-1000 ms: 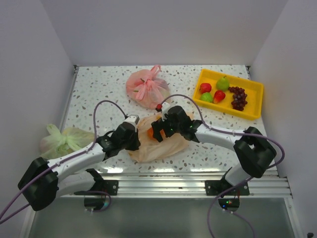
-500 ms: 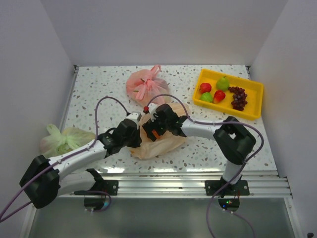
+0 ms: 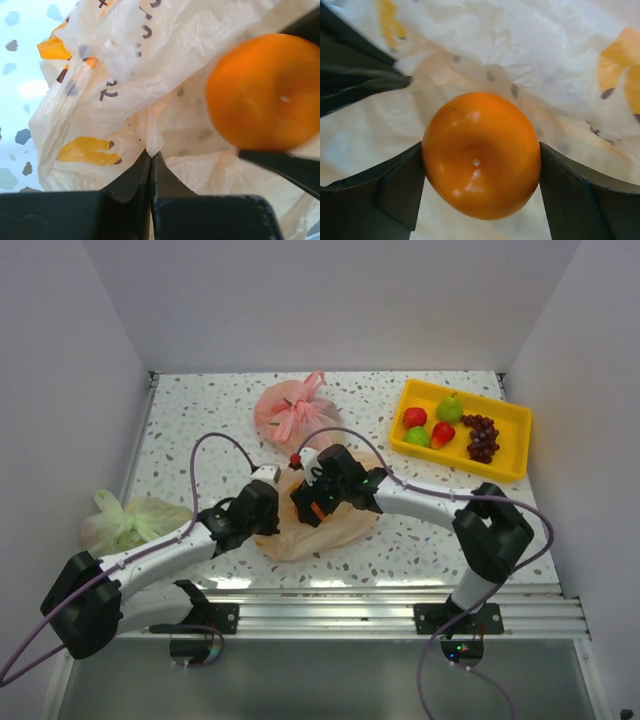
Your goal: Untie the knot of the plastic bag and take out the fruit
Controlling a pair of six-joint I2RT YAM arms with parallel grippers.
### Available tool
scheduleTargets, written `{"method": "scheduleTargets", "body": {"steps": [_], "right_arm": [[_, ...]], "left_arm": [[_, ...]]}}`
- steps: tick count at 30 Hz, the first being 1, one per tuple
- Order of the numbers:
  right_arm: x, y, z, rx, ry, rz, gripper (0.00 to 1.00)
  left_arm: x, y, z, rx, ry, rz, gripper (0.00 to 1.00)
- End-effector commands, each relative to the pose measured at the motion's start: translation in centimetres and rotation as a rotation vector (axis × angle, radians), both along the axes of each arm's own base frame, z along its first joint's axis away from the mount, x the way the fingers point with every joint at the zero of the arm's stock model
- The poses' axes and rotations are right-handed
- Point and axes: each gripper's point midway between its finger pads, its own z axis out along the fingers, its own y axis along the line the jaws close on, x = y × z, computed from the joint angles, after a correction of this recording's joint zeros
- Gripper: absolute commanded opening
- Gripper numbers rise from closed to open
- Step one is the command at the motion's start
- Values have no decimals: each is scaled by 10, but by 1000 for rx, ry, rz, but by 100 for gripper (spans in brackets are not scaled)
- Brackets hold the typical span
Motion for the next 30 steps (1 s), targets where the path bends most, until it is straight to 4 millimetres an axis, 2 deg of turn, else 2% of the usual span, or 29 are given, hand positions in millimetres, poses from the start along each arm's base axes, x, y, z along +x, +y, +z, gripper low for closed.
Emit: {"method": "scheduleTargets", "body": {"steps": [1,2,7,10,13,14,17,18,19,21,22,23,24,25,27,28,29,30], "right_arm": [[-17,10,78,132,-27,91,19],[-22,9,98,165,-52,103,16],[-36,2,148,234,-90,137,10],[-32,-3,184,263,-156,117,9],[-6,-20,210,229,-265,-2,7],[11,-32,218,186,-328,-77,6],[45,-63,227,124,-403,-224,3],[59,-78,228,104,-421,-298,3],[80,-105,230,99,-424,-397,3],[106,-138,228,124,-406,-569,3],[124,-171,227,118,-409,-679,3],[135,-186,220,128,-394,-760,3],[148,-218,216,119,-393,-862,3],[156,-237,210,104,-393,-936,3],[172,-265,191,104,-352,-1056,4],[179,-293,183,97,-340,-1137,4],[185,-307,177,95,-333,-1193,5],[193,-318,160,92,-294,-1254,6]], "left_arm": [[20,7,29,24,-110,60,1],[21,8,31,24,-122,69,0],[26,16,42,36,-173,94,0],[24,18,41,35,-174,92,0],[19,20,39,20,-177,91,0],[18,22,37,20,-176,95,0],[15,25,43,-3,-203,101,0],[14,27,45,-14,-217,102,0],[13,28,46,-18,-222,102,0],[10,29,50,-36,-240,95,0],[10,30,51,-39,-244,94,0],[9,30,52,-42,-247,91,0],[8,31,55,-54,-259,92,0],[8,32,57,-58,-264,94,0],[7,32,62,-71,-278,93,0],[6,33,62,-72,-280,94,0],[5,34,61,-70,-281,96,0],[5,36,62,-72,-287,100,0]]}}
